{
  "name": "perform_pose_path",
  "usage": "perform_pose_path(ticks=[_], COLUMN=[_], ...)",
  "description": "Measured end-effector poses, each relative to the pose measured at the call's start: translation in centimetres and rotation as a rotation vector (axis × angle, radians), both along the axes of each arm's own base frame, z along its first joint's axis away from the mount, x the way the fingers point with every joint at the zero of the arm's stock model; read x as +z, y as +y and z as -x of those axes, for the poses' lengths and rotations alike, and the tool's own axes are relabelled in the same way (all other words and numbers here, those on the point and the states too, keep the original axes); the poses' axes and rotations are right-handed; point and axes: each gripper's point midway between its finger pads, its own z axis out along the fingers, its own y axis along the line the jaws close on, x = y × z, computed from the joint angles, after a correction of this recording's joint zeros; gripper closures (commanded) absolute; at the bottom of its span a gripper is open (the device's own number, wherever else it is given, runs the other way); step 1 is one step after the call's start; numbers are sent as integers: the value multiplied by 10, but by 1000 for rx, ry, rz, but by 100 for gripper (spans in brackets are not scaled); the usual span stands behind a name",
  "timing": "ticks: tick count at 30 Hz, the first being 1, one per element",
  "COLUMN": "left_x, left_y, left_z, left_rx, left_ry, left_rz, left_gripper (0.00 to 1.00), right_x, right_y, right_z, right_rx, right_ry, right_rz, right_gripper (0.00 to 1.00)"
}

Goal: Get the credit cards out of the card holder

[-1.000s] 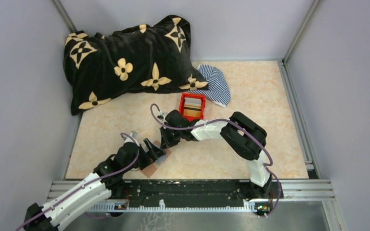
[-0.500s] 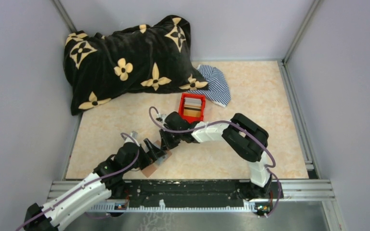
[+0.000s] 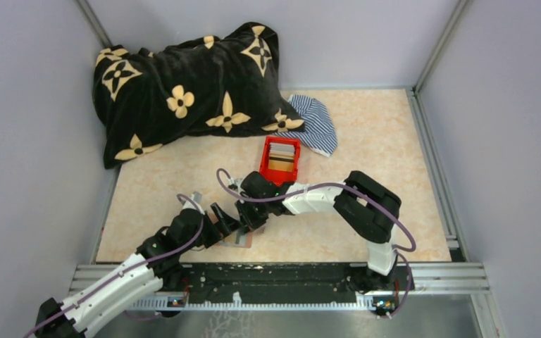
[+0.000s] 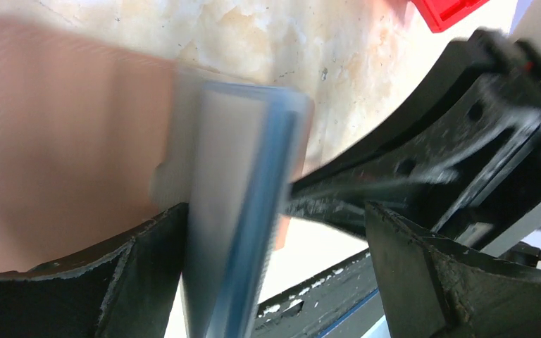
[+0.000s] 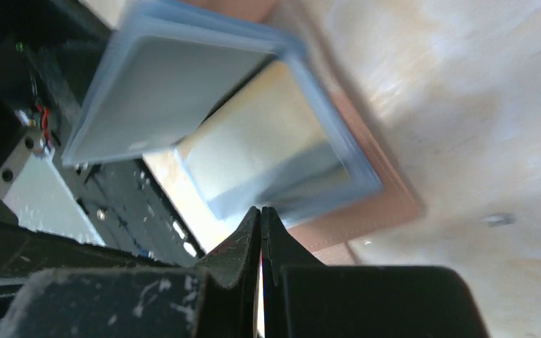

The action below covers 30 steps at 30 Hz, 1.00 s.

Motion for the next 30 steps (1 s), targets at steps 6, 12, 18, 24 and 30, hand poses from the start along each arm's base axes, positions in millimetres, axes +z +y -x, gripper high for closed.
perform_pose_path(ticks=[6,12,18,24,30], left_x=[1,2,3,13,23], left_y=[-1,-1,0,-1,8], left_z=[2,2,4,2,-3], left_rx=[-23,-23,-23,-38,-18], left_ry=[-11,-21,-28,-79,-104], left_rz=[0,9,17,35,-19], left_gripper=[1,1,1,1,1], right_x=[-5,-4,-4,1,5], right_y=[2,2,6,16,29], right_z=[23,23,22,17,15], right_rx=[50,50,51,52,75], right_ry=[54,53,50,42,56], right_rz=[32,35,32,7,-39], right_gripper=[100,100,100,100,100])
